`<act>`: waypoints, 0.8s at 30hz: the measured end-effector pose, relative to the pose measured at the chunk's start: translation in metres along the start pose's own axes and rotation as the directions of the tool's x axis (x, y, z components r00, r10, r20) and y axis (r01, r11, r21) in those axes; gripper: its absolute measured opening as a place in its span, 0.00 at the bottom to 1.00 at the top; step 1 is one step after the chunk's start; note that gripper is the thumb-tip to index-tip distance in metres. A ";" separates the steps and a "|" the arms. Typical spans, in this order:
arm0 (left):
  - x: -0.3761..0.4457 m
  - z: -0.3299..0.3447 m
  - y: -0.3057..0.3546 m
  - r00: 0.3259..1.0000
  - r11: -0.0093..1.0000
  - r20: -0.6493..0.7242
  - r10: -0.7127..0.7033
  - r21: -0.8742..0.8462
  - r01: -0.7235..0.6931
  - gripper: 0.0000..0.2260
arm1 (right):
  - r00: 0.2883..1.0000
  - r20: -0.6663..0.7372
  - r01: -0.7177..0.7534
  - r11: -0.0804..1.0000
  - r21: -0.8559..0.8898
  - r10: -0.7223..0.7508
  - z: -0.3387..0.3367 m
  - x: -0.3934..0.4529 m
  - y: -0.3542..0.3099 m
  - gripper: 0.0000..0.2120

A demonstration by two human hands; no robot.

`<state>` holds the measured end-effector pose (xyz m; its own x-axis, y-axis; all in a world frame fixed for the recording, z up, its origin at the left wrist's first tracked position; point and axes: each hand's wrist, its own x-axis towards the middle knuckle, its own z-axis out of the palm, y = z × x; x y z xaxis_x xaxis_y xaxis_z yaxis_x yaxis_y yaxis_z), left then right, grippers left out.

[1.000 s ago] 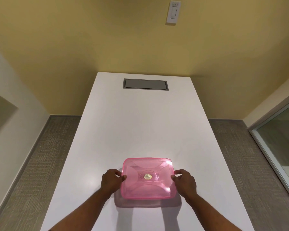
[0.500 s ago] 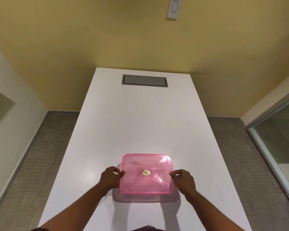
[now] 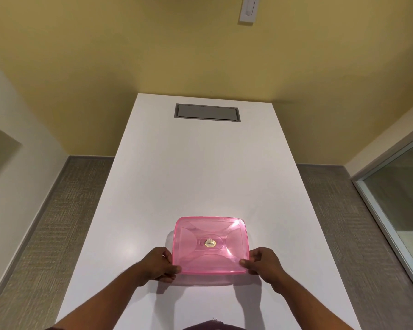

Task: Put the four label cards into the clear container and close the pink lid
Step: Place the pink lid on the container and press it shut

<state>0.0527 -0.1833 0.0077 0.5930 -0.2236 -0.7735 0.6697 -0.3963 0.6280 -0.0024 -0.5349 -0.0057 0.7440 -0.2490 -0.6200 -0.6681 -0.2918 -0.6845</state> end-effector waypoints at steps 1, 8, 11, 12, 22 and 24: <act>0.000 0.000 -0.001 1.000 1.000 -0.006 0.003 0.002 -0.003 0.21 | 1.000 -0.003 0.001 1.000 -0.009 -0.001 0.000 0.000 0.002 0.19; 0.004 -0.002 -0.001 1.000 0.999 -0.016 0.001 0.038 0.000 0.20 | 1.000 0.015 0.024 0.999 -0.022 -0.023 0.001 0.001 0.006 0.15; 0.009 -0.006 0.003 1.000 0.993 0.011 -0.027 0.118 0.025 0.18 | 0.999 0.048 0.016 1.000 0.004 -0.017 -0.001 0.000 0.001 0.13; 0.011 -0.007 0.006 0.999 0.986 0.033 -0.039 0.165 0.033 0.17 | 0.998 0.062 0.005 0.999 0.031 -0.007 -0.002 -0.001 0.000 0.13; 0.022 -0.012 0.034 0.993 0.986 -0.116 -0.006 0.165 0.026 0.26 | 0.997 0.001 -0.080 0.995 0.056 0.080 -0.010 0.000 -0.025 0.20; 0.030 -0.008 0.038 0.969 0.996 -0.237 0.067 0.066 -0.053 0.22 | 0.997 -0.044 -0.053 0.994 0.099 0.058 -0.007 0.006 -0.032 0.19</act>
<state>0.0994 -0.1974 0.0088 0.7257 -0.0328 -0.6872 0.6061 -0.4420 0.6612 0.0235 -0.5341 0.0150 0.7041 -0.3060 -0.6408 -0.7043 -0.1857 -0.6852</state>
